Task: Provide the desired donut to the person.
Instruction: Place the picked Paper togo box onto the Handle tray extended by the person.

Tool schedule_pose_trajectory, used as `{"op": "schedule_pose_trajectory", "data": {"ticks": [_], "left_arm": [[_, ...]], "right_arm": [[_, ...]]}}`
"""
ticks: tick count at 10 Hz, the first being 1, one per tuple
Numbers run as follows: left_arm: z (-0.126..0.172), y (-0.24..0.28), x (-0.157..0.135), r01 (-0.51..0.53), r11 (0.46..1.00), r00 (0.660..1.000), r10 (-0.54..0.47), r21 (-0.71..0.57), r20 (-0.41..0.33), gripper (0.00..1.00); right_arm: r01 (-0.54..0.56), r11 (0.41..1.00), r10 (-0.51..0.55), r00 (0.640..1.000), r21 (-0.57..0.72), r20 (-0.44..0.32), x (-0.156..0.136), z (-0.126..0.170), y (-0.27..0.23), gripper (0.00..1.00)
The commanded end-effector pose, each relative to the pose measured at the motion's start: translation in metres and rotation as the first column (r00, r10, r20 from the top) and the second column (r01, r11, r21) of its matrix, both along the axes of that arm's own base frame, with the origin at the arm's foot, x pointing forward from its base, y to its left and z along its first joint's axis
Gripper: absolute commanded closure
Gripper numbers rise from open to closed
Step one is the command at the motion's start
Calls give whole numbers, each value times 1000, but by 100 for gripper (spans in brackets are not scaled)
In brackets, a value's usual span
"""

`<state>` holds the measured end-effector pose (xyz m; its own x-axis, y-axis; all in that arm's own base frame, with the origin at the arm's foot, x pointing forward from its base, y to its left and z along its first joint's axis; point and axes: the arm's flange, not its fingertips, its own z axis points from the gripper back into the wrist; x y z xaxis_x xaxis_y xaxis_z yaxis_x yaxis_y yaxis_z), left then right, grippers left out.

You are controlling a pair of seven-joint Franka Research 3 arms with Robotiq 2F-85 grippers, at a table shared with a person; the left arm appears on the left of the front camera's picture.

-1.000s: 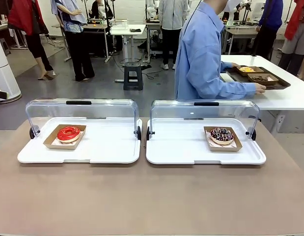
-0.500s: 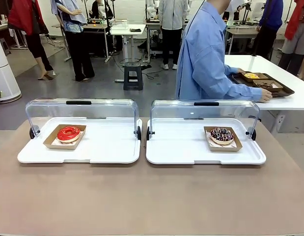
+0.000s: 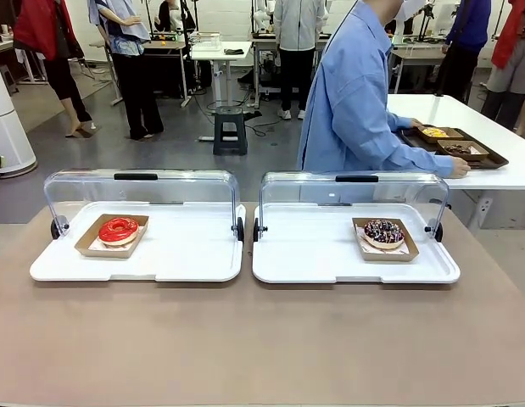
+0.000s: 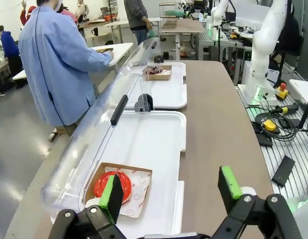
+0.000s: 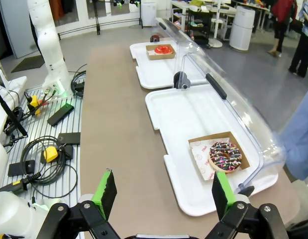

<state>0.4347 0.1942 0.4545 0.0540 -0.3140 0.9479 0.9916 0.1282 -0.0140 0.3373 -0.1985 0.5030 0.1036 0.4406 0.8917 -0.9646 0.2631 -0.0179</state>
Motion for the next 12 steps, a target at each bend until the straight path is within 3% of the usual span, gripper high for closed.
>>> {"op": "schedule_pose_trajectory", "data": {"ticks": [1, 12], "left_arm": [[2, -3, -2, -14, 1000, 1000, 14, -13, 14, 0], [2, -3, -2, -14, 1000, 1000, 14, -13, 14, 0]], "right_arm": [[-12, 1000, 12, 1000, -1, 3, -1, 0, -1, 0], [-12, 1000, 12, 1000, -1, 3, -1, 0, -1, 0]]}}
